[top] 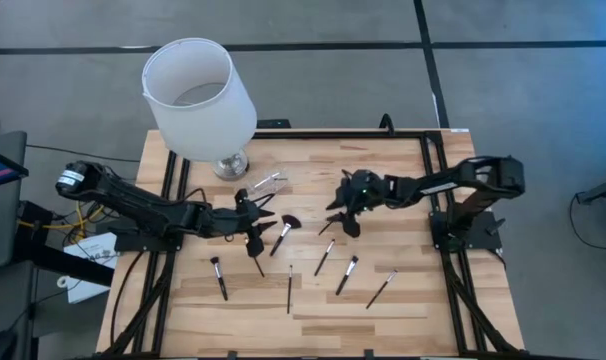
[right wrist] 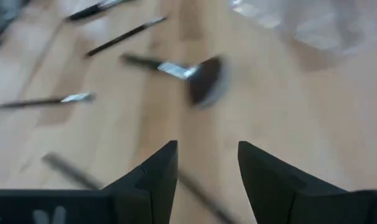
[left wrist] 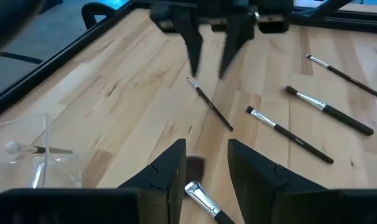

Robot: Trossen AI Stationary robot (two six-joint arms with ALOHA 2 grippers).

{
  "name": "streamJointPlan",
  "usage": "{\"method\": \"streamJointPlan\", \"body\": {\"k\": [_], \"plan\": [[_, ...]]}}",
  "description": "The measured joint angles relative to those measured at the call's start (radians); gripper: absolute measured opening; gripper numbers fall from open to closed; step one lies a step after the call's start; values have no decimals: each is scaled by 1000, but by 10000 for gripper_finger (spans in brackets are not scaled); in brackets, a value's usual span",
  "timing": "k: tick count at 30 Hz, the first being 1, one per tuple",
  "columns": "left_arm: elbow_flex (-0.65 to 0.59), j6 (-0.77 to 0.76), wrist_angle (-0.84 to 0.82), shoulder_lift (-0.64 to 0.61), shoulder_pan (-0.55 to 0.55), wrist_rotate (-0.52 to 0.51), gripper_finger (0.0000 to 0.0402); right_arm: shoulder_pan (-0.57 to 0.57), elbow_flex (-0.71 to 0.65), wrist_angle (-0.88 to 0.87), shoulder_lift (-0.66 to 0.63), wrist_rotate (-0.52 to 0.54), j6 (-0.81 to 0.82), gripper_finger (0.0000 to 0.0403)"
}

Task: Put items in baskets/containers
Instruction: Put the black liner brush in the transparent organizer

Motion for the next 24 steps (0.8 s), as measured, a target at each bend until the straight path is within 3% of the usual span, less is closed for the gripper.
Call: {"method": "streamJointPlan", "body": {"k": [3, 11, 17, 24], "plan": [[0, -22, 0, 0, 0, 0, 114, 31, 2, -6, 67, -58, -13, 158], [0, -68, 15, 0, 1, -2, 108, 53, 7, 23, 177, 71, -154, 161], [0, -97, 21, 0, 1, -2, 108, 54, 40, -42, 93, 26, -266, 156], [0, -97, 29, -1, 11, -9, 108, 20, 38, -180, 25, 51, -452, 155]]}}
